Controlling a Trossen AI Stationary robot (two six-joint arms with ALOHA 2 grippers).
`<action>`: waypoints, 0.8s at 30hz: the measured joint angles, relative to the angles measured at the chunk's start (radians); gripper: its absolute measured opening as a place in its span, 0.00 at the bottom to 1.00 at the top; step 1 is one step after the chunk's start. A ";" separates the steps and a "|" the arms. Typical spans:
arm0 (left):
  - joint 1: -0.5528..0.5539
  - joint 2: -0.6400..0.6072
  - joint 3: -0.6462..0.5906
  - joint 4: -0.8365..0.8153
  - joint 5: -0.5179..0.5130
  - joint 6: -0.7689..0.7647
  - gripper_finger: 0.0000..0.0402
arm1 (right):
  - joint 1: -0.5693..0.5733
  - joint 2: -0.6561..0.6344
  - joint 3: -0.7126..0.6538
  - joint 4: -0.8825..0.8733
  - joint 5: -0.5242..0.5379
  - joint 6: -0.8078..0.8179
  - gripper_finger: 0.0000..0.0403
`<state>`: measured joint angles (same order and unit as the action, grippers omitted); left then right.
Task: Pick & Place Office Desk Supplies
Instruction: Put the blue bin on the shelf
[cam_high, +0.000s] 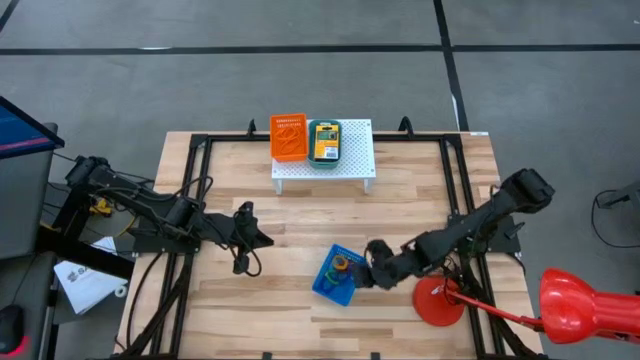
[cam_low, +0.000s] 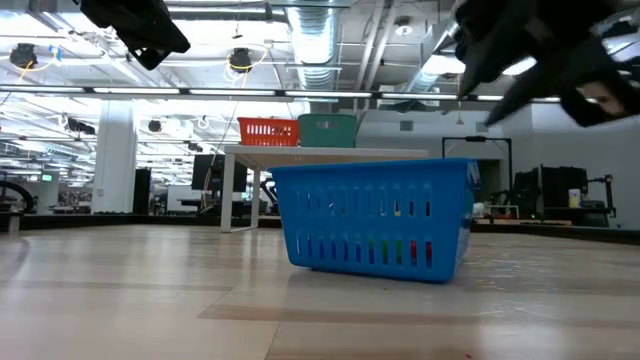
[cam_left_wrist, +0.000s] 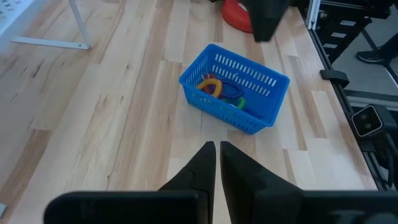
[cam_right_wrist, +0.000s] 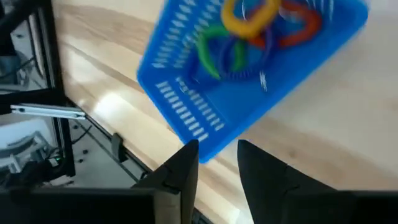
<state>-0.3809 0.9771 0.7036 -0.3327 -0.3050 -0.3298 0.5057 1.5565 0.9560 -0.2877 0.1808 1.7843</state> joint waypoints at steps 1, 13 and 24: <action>0.000 0.000 0.000 0.002 0.000 0.000 0.04 | 0.013 0.013 0.000 0.017 0.001 0.035 0.27; 0.001 0.000 0.000 0.115 -0.030 0.008 0.04 | 0.093 0.085 0.001 0.126 0.089 0.353 0.27; 0.026 -0.050 0.000 0.124 -0.107 0.017 0.04 | 0.019 0.086 0.034 0.016 0.037 0.426 0.28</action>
<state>-0.3546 0.9271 0.7033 -0.2089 -0.4116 -0.3130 0.5247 1.6425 0.9904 -0.2715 0.2180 2.2102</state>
